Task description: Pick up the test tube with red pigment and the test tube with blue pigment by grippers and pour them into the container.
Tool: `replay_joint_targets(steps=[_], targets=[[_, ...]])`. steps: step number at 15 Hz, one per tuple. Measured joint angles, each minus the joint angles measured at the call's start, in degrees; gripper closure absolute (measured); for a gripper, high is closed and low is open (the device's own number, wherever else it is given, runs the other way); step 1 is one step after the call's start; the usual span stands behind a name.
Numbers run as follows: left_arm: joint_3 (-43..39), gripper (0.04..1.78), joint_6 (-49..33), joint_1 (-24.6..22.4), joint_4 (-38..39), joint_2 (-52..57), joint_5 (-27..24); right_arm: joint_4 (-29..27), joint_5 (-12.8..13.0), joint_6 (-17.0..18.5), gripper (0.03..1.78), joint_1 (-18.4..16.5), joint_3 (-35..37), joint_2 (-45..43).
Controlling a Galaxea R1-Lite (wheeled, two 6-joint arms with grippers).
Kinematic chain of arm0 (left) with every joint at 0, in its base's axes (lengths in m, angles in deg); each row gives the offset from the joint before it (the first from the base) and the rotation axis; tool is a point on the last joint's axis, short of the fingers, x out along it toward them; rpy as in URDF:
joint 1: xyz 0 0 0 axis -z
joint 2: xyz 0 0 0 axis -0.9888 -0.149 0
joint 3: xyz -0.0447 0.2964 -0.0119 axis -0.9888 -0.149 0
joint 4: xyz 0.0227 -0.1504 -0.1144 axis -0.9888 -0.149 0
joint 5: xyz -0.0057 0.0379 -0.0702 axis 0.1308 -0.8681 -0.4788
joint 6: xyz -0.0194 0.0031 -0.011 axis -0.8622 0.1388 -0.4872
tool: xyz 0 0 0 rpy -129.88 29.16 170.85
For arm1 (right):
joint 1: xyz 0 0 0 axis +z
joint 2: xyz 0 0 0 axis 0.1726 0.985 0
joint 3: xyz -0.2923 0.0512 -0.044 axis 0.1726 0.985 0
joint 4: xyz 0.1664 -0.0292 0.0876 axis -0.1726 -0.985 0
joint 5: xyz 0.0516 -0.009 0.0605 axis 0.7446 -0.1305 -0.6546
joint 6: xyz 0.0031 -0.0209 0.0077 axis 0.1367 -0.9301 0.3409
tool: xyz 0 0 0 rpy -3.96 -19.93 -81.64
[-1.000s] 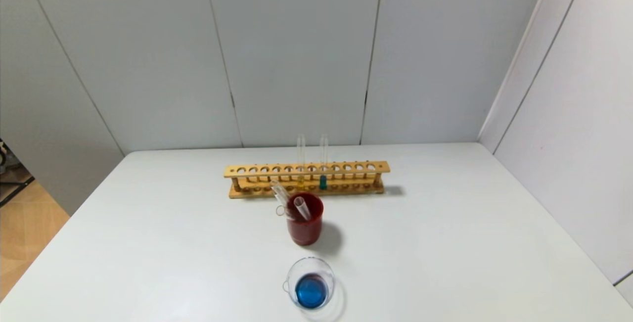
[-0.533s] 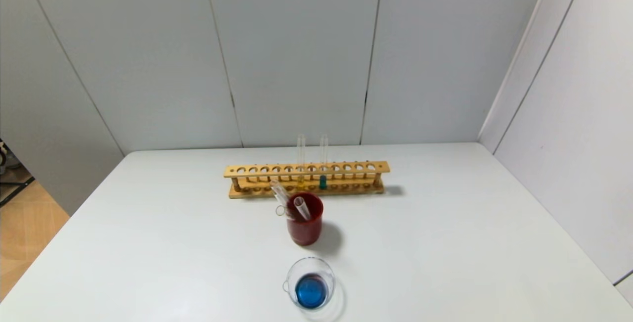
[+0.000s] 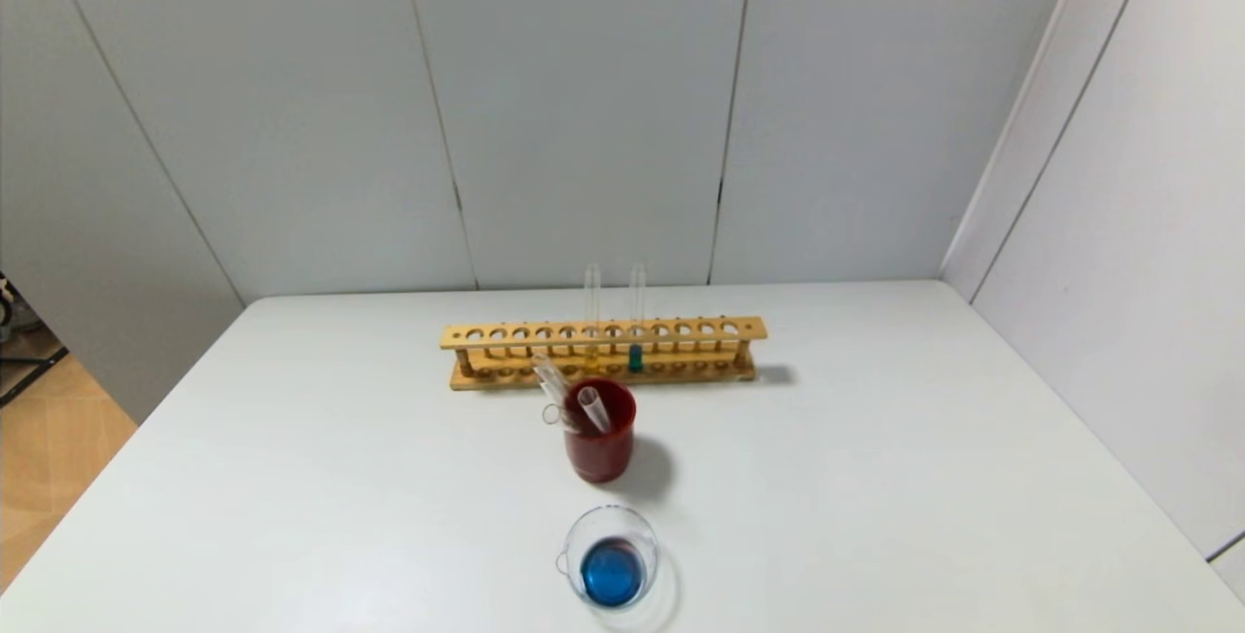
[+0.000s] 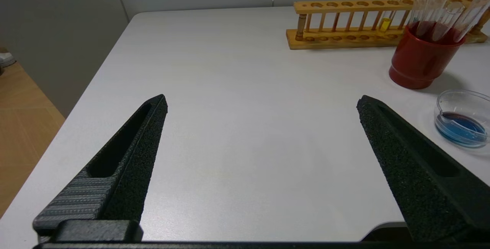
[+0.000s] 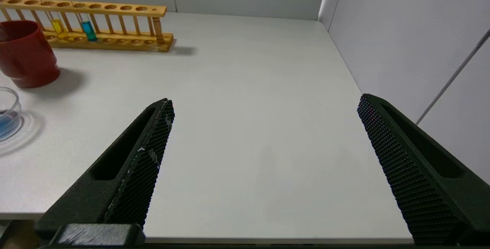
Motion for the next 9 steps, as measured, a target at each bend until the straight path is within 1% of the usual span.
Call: replay_joint_targets(steps=[9], targets=[[0.0,0.07,0.0,0.0,0.0,0.0,0.0,0.0,0.0,0.1,0.07,0.0,0.1,0.0]])
